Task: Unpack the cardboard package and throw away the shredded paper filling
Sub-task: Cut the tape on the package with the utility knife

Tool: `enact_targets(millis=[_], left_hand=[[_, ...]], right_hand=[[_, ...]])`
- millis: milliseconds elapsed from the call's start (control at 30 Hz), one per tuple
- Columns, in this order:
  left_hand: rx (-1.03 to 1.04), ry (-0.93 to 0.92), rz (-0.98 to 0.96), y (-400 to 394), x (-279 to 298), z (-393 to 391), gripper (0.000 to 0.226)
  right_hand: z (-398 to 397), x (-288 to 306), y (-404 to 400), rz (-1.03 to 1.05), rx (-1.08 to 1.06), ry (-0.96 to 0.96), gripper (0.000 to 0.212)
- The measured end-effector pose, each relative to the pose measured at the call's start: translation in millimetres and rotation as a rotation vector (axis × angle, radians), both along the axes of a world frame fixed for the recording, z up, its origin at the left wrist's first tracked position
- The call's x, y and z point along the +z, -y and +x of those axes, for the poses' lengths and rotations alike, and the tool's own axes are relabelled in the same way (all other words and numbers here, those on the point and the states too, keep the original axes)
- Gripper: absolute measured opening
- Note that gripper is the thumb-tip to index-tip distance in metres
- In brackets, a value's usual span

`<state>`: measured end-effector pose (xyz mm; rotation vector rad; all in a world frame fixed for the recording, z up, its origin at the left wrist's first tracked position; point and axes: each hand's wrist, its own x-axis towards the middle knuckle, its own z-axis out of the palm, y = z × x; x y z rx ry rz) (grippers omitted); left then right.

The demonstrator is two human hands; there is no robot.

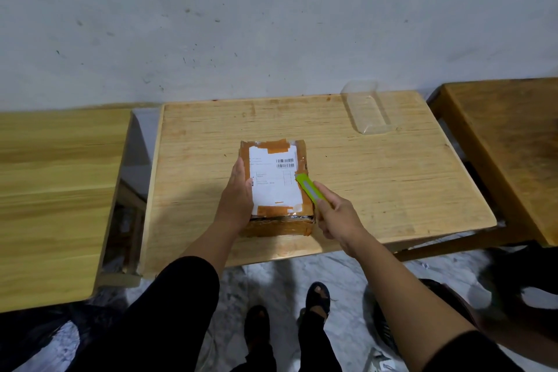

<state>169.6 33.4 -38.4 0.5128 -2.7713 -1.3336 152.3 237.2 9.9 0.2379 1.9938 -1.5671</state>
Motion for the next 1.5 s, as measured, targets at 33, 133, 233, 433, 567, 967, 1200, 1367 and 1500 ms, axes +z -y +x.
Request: enact_targets(millis=[33, 133, 233, 433, 567, 967, 1200, 1367, 1500], left_hand=[[0.001, 0.001, -0.003, 0.3, -0.6, -0.4, 0.052], [0.004, 0.001, -0.004, 0.5, -2.2, -0.7, 0.052], [0.002, -0.01, 0.003, 0.9, -3.1, -0.2, 0.052], [0.009, -0.014, 0.009, -1.3, -2.1, 0.2, 0.053], [0.009, -0.011, 0.027, -0.7, -2.1, 1.1, 0.053], [0.011, 0.01, 0.015, 1.0, 2.1, 1.8, 0.052], [-0.001, 0.046, 0.023, 5.1, -1.7, 0.2, 0.054], [0.038, 0.054, -0.006, 2.5, 0.3, -0.2, 0.054], [0.087, 0.103, -0.024, -0.7, 7.0, -1.8, 0.054]], right_hand=[[0.0, -0.3, -0.1, 0.011, 0.033, -0.007, 0.047], [-1.0, 3.4, 0.7, 0.051, 0.087, -0.012, 0.053], [1.0, 11.7, 0.5, 0.113, 0.173, -0.027, 0.052], [4.5, 10.4, -2.3, 0.234, 0.247, -0.06, 0.052], [14.6, 2.9, -3.3, 0.227, 0.301, -0.095, 0.063], [22.0, -0.7, -22.2, 0.12, 0.238, -0.262, 0.053], [-55.6, -30.7, -31.1, 0.045, 0.127, -0.235, 0.05], [-135.2, -52.1, -25.0, 0.11, 0.105, -0.26, 0.061], [-199.0, -69.0, -21.7, 0.149, 0.112, -0.24, 0.065]])
